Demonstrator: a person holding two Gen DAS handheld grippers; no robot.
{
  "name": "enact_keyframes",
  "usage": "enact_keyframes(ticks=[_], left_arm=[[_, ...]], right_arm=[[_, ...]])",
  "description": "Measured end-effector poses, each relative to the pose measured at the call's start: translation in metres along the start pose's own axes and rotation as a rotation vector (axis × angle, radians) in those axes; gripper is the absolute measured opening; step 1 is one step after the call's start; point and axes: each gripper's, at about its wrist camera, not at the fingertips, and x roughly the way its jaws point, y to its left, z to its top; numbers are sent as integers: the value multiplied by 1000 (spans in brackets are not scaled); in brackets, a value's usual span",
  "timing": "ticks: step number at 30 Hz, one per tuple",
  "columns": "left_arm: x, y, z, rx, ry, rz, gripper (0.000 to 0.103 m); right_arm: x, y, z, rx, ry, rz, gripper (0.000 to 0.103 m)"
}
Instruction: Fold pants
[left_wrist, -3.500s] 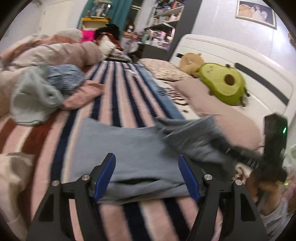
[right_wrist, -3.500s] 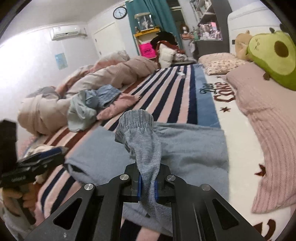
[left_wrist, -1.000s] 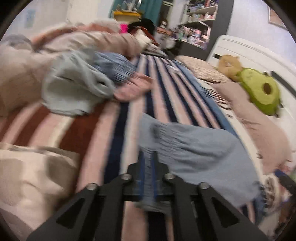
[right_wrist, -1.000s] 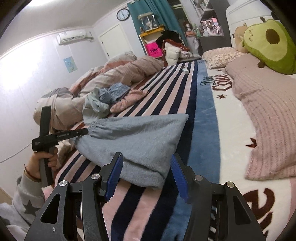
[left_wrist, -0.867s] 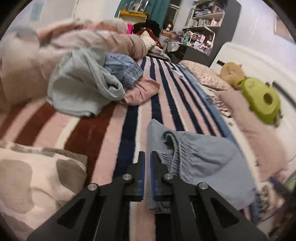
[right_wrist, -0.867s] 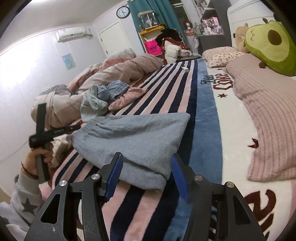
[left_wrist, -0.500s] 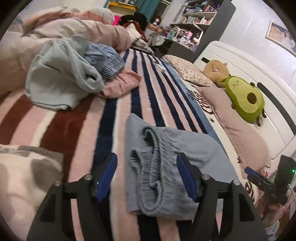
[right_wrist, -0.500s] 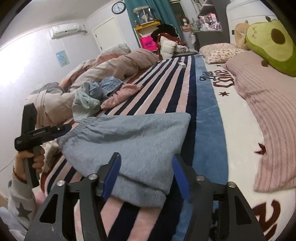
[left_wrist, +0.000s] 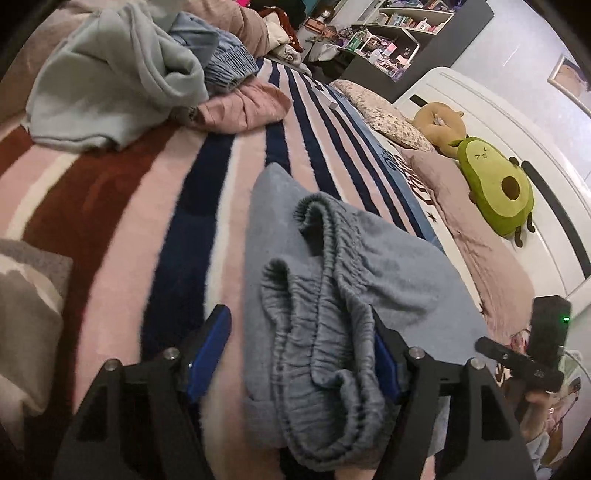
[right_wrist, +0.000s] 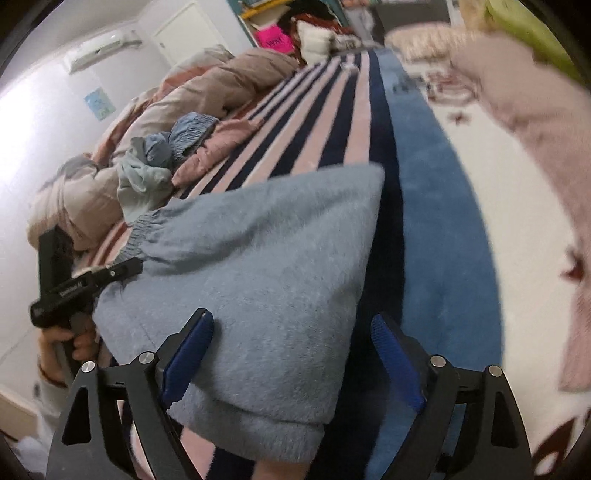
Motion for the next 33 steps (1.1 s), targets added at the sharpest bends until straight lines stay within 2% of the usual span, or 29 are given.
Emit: enact_keyframes(ticks=[1, 2, 4, 5, 7, 10, 13, 17, 24, 33], left_arm=[[2, -1, -1, -2, 11, -19, 54], [5, -3, -1, -1, 21, -25, 54], [6, -10, -3, 30, 9, 7, 48], [5, -13, -3, 34, 2, 7, 45], [1, -18, -3, 47, -9, 12, 37], [-8, -27, -3, 78, -40, 32, 32], [-26, -36, -4, 100, -81, 32, 29], [-58, -46, -6, 132, -137, 45, 28], [-116, -49, -12, 149, -213, 73, 28], [-201, -25, -13, 148, -334, 120, 28]], right_arm=[[1, -2, -1, 12, 1, 16, 84], [2, -2, -1, 18, 3, 31, 83], [6, -1, -3, 24, 21, 61, 64], [7, 3, -3, 10, 17, 38, 63], [4, 10, -4, -30, 3, 12, 48], [-3, 19, -1, -50, -24, 16, 31], [-18, 31, 0, -83, -66, 23, 24], [-34, 48, -3, -94, -88, 71, 21], [-55, 88, -12, -163, -115, 104, 20], [-66, 161, -8, -264, -153, 169, 20]])
